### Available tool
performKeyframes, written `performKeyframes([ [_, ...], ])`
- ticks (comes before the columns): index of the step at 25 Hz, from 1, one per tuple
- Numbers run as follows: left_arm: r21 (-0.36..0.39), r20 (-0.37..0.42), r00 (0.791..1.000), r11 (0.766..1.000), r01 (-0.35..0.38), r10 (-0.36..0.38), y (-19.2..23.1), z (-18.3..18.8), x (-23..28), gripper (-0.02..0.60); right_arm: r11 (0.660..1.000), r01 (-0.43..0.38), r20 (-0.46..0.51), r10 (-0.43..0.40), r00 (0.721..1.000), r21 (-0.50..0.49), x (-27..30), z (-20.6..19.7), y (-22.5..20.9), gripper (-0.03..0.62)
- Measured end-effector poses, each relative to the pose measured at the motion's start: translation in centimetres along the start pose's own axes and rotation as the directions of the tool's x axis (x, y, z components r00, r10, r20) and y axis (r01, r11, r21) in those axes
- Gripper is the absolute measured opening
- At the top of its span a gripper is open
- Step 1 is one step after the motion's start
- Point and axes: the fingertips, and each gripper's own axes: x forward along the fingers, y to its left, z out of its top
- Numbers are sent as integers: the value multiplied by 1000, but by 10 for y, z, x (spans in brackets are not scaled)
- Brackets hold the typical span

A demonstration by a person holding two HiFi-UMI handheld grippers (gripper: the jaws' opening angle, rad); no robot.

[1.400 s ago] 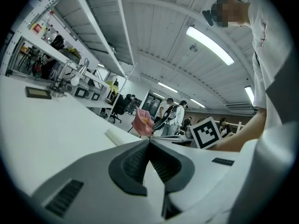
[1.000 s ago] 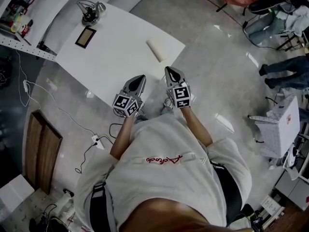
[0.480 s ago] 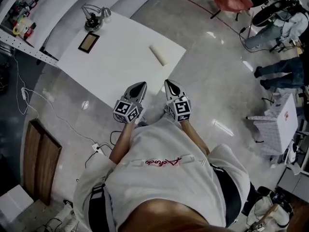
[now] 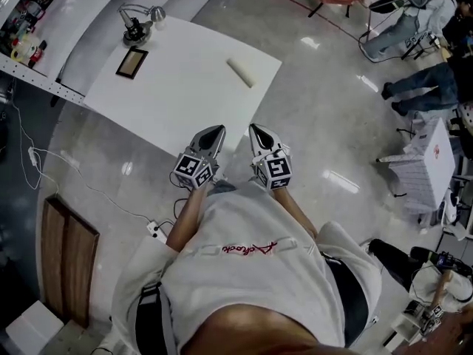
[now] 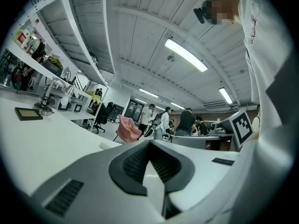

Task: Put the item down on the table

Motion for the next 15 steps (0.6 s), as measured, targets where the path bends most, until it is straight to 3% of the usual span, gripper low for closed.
performKeyframes([
  [9, 27, 16, 1000, 999, -21, 20, -40, -4, -12, 11, 1000, 4, 4, -4, 1000, 4, -42, -5, -4, -3],
  [15, 17, 1, 1000, 1000, -15, 15, -84, -31, -27, 11, 1000, 7, 7, -7, 1000, 9, -85, -14, -1, -5],
])
